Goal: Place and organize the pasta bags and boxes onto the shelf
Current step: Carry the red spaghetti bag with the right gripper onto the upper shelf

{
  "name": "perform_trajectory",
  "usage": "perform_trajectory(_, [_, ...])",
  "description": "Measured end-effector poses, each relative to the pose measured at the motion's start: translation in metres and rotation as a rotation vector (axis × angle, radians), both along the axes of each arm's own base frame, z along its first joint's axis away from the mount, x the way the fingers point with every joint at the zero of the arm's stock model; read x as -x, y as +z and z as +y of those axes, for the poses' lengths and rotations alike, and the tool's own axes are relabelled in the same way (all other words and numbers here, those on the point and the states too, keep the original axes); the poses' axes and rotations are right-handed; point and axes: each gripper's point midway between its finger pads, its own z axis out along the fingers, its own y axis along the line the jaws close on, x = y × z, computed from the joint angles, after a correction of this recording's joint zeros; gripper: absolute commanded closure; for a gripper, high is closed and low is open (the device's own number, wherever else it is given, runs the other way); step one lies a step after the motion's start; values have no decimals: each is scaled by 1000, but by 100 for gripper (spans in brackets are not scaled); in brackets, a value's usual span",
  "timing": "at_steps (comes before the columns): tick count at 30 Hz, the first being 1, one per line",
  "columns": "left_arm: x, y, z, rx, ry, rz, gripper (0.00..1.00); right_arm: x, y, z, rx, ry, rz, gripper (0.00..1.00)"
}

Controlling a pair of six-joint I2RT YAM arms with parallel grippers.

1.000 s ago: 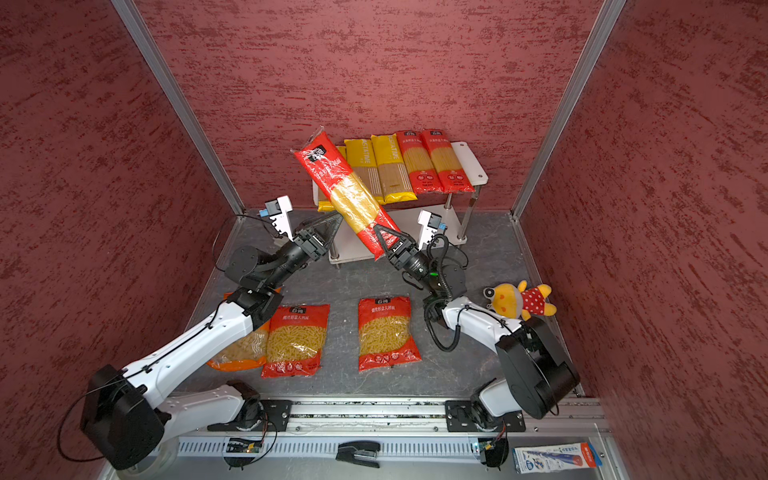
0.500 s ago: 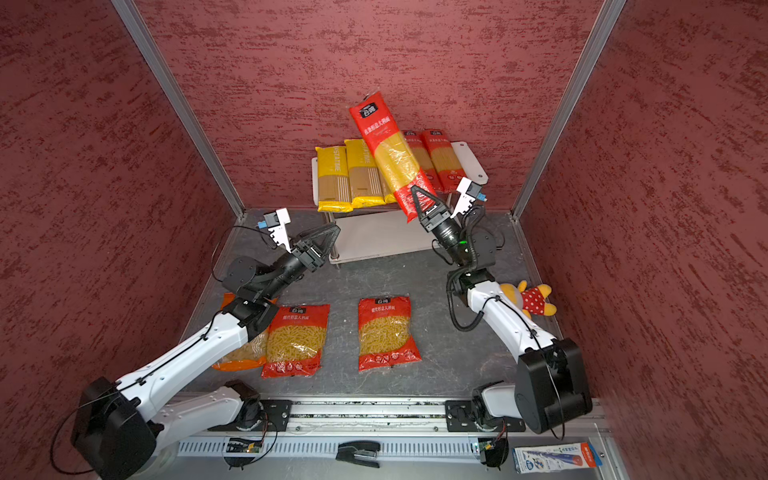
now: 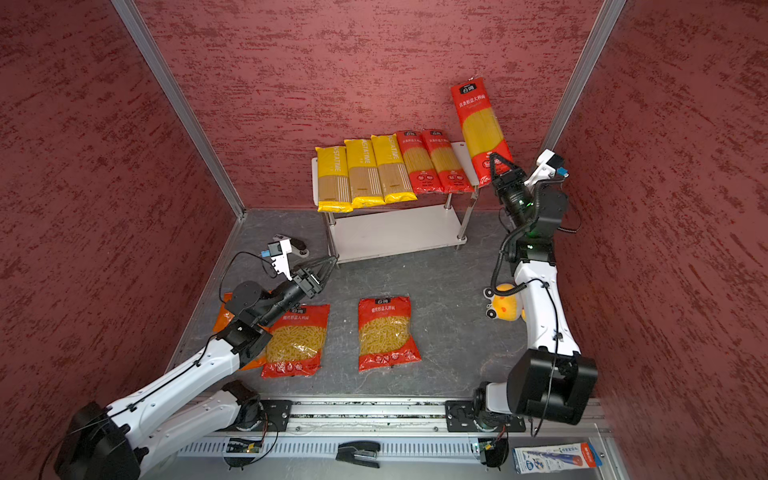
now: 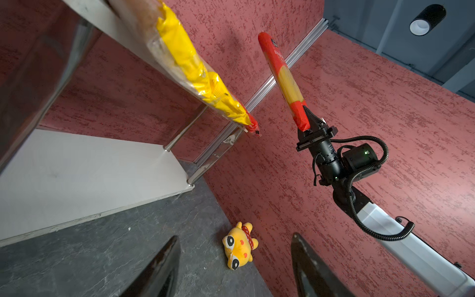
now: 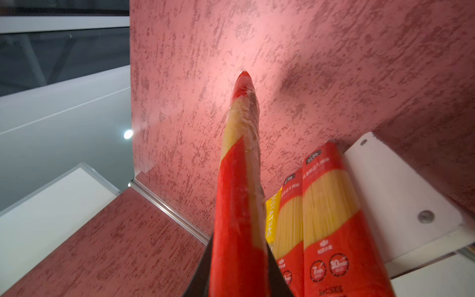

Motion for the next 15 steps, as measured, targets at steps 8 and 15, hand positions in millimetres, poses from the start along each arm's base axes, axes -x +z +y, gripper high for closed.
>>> perform_trajectory(8, [-1,-6,2,-10,18,22,32,-52,-48,-28,-109,35,184,100])
perform_trajectory(15, [0,-8,1,-15,16,31,33,-74,-95,-32,-181,67,323,100])
